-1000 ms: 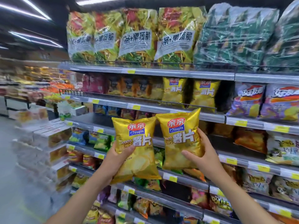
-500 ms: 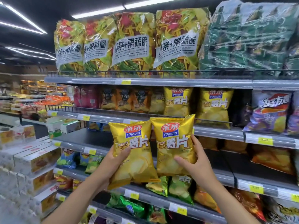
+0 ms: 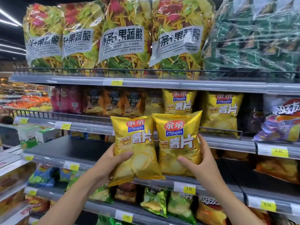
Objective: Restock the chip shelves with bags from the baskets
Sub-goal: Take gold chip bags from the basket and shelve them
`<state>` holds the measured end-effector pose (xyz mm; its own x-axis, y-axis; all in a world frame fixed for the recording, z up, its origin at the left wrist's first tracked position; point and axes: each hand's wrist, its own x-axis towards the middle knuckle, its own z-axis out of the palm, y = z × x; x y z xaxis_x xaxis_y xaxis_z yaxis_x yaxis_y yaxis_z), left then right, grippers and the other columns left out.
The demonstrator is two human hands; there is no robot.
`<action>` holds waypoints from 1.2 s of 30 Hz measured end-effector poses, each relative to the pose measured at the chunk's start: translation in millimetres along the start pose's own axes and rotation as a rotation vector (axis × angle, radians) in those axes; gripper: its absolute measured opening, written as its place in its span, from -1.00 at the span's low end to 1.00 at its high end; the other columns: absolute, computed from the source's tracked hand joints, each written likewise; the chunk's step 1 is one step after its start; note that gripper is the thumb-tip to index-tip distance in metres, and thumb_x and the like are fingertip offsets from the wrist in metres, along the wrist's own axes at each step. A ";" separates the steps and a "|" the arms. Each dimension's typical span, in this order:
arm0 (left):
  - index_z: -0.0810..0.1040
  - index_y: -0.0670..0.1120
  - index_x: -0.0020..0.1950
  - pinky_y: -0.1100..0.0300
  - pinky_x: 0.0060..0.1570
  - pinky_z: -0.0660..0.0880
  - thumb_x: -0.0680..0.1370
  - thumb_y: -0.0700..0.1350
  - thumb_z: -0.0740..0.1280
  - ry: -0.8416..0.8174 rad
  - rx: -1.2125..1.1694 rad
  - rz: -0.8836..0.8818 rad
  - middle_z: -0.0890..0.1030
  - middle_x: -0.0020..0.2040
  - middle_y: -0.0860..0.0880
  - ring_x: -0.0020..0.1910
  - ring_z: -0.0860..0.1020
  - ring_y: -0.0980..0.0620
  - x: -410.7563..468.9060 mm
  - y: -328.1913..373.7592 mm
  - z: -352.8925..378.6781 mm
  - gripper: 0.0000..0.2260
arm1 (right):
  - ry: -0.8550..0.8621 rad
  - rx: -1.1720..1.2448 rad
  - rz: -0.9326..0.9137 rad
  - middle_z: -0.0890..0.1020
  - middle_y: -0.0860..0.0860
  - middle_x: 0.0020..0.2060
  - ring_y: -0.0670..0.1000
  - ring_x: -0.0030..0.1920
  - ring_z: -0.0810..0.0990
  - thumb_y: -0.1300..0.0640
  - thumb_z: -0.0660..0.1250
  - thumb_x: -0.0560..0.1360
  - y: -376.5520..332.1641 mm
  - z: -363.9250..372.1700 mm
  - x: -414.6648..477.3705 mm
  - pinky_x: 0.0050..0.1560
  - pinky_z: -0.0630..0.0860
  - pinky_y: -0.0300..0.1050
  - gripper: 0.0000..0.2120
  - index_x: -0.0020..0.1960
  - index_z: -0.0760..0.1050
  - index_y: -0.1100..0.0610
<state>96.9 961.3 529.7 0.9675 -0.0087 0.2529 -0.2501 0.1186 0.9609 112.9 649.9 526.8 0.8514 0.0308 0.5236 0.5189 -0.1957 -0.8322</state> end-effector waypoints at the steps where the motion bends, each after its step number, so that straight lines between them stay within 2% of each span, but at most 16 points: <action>1: 0.50 -0.03 0.38 -0.01 -0.03 0.68 -0.05 0.22 0.77 -0.003 -0.006 0.011 0.73 0.19 -0.11 0.13 0.71 -0.16 7.5 2.0 -4.6 0.06 | 0.018 -0.013 0.010 0.46 -0.40 0.24 -0.43 0.14 0.52 -0.10 0.62 0.29 -0.1 1.2 2.0 0.03 0.58 -0.32 0.02 0.58 0.11 -0.27; 3: 0.50 0.01 0.39 -0.04 -0.03 0.69 -0.01 0.23 0.76 -0.039 -0.012 0.022 0.72 0.20 -0.10 0.14 0.71 -0.17 19.6 10.6 -13.4 0.02 | 0.047 -0.040 0.034 0.48 -0.36 0.23 -0.36 0.14 0.53 -0.04 0.62 0.33 0.7 4.8 5.4 -0.12 0.56 -0.40 -0.03 0.58 0.15 -0.21; 6: 0.50 0.11 0.39 -0.14 0.04 0.66 0.12 0.25 0.72 -0.088 0.016 0.011 0.72 0.22 -0.07 0.15 0.71 -0.18 43.9 24.3 -32.0 -0.11 | 0.091 -0.066 0.055 0.53 -0.26 0.24 -0.24 0.17 0.56 -0.08 0.61 0.30 2.2 12.3 8.8 -0.07 0.56 -0.30 -0.04 0.59 0.21 -0.15; 9: 0.49 0.11 0.43 -0.17 0.15 0.62 0.34 0.24 0.62 -0.103 0.077 0.019 0.71 0.23 -0.04 0.17 0.70 -0.14 73.6 38.7 -50.1 -0.29 | 0.149 -0.093 0.070 0.57 -0.23 0.21 -0.20 0.15 0.58 -0.04 0.61 0.33 2.1 21.7 13.1 -0.06 0.55 -0.27 -0.12 0.55 0.27 -0.13; 12: 0.50 0.08 0.39 -0.12 -0.06 0.66 0.42 0.29 0.50 -0.127 0.127 -0.027 0.74 0.16 -0.06 0.07 0.73 -0.16 103.4 55.8 -62.5 -0.40 | 0.202 -0.104 0.083 0.59 -0.21 0.19 -0.18 0.13 0.61 -0.05 0.61 0.31 1.0 33.5 17.9 -0.07 0.56 -0.26 -0.18 0.48 0.31 -0.18; 13: 0.51 0.07 0.38 -0.11 -0.06 0.67 0.44 0.29 0.46 -0.144 0.137 -0.041 0.74 0.15 -0.06 0.07 0.73 -0.15 113.1 61.7 -65.5 -0.42 | 0.220 -0.105 0.088 0.60 -0.21 0.18 -0.18 0.12 0.62 -0.07 0.60 0.30 0.7 37.3 20.2 -0.08 0.56 -0.25 -0.20 0.45 0.32 -0.20; 16: 0.54 -0.02 0.38 -0.02 0.03 0.65 0.42 0.24 0.46 -0.232 0.106 -0.113 0.74 0.17 -0.07 0.14 0.72 -0.10 140.2 75.6 -71.8 -0.39 | 0.271 -0.101 0.106 0.62 -0.20 0.14 -0.16 0.09 0.63 -0.04 0.60 0.33 -3.0 49.6 24.8 -0.12 0.56 -0.27 -0.27 0.41 0.35 -0.20; 19: 0.54 -0.13 0.39 -0.02 0.12 0.64 0.38 0.14 0.55 -0.331 0.056 -0.161 0.72 0.20 -0.13 0.16 0.71 -0.11 162.6 86.8 -78.1 -0.34 | 0.314 -0.091 0.109 0.63 -0.19 0.13 -0.14 0.09 0.64 -0.05 0.59 0.34 -5.7 60.3 26.2 -0.12 0.56 -0.25 -0.29 0.41 0.36 -0.19; 22: 0.56 -0.17 0.38 0.02 0.05 0.68 0.13 0.15 0.74 -0.405 0.046 -0.184 0.71 0.22 -0.16 0.12 0.72 -0.10 182.2 93.4 -83.6 -0.09 | 0.340 -0.104 0.111 0.65 -0.14 0.16 -0.11 0.10 0.66 -0.12 0.58 0.26 -5.7 69.3 26.2 -0.05 0.60 -0.19 -0.21 0.45 0.39 -0.12; 24: 0.56 -0.20 0.37 0.02 0.03 0.69 0.26 0.12 0.66 -0.407 0.019 -0.188 0.72 0.18 -0.17 0.06 0.73 -0.09 197.5 96.0 -84.8 -0.23 | 0.350 -0.116 0.116 0.66 -0.14 0.17 -0.10 0.11 0.66 -0.15 0.58 0.25 -6.2 74.5 26.6 -0.01 0.62 -0.15 -0.17 0.47 0.39 -0.11; 27: 0.56 -0.17 0.37 -0.03 0.02 0.67 0.42 0.11 0.54 -0.353 0.019 -0.187 0.73 0.14 -0.18 0.03 0.73 -0.11 215.8 101.0 -80.6 -0.39 | 0.357 -0.105 0.119 0.69 -0.14 0.11 -0.12 0.05 0.69 -0.13 0.58 0.26 -7.3 79.6 27.3 -0.03 0.63 -0.15 -0.23 0.42 0.43 -0.12; 29: 0.57 -0.15 0.33 0.00 -0.07 0.69 0.45 0.12 0.53 -0.340 0.038 -0.170 0.74 0.10 -0.18 -0.01 0.73 -0.11 226.3 103.4 -76.3 -0.45 | 0.355 -0.088 0.127 0.71 -0.16 0.06 -0.13 0.02 0.71 -0.12 0.59 0.25 -7.7 81.8 28.1 -0.08 0.64 -0.18 -0.28 0.37 0.46 -0.13; 32: 0.58 -0.12 0.33 0.06 -0.15 0.69 0.38 0.13 0.55 -0.358 0.088 -0.151 0.75 0.06 -0.16 -0.03 0.73 -0.10 240.9 102.0 -67.4 -0.40 | 0.358 -0.087 0.138 0.72 -0.19 0.04 -0.15 0.00 0.71 -0.10 0.60 0.25 -7.5 83.6 30.2 -0.12 0.64 -0.21 -0.32 0.34 0.47 -0.16; 34: 0.57 -0.11 0.35 0.06 -0.04 0.68 0.35 0.16 0.56 -0.381 0.151 -0.160 0.76 0.08 -0.12 0.04 0.73 -0.07 249.9 97.5 -61.9 -0.36 | 0.366 -0.076 0.140 0.72 -0.15 0.06 -0.15 0.00 0.71 -0.08 0.60 0.26 -5.9 83.7 31.7 -0.14 0.65 -0.22 -0.35 0.31 0.48 -0.17; 36: 0.54 -0.08 0.38 -0.02 0.22 0.61 0.27 0.25 0.60 -0.375 0.220 -0.167 0.74 0.15 -0.09 0.16 0.70 -0.09 260.9 90.0 -59.4 -0.22 | 0.371 -0.072 0.138 0.72 -0.14 0.06 -0.16 -0.01 0.71 -0.05 0.60 0.28 -4.7 83.7 32.5 -0.16 0.64 -0.25 -0.39 0.28 0.48 -0.19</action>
<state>329.1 1028.7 675.4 0.9247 -0.3728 0.0768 -0.1330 -0.1277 0.9829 144.6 733.8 532.4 0.8204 -0.3539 0.4492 0.3835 -0.2421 -0.8912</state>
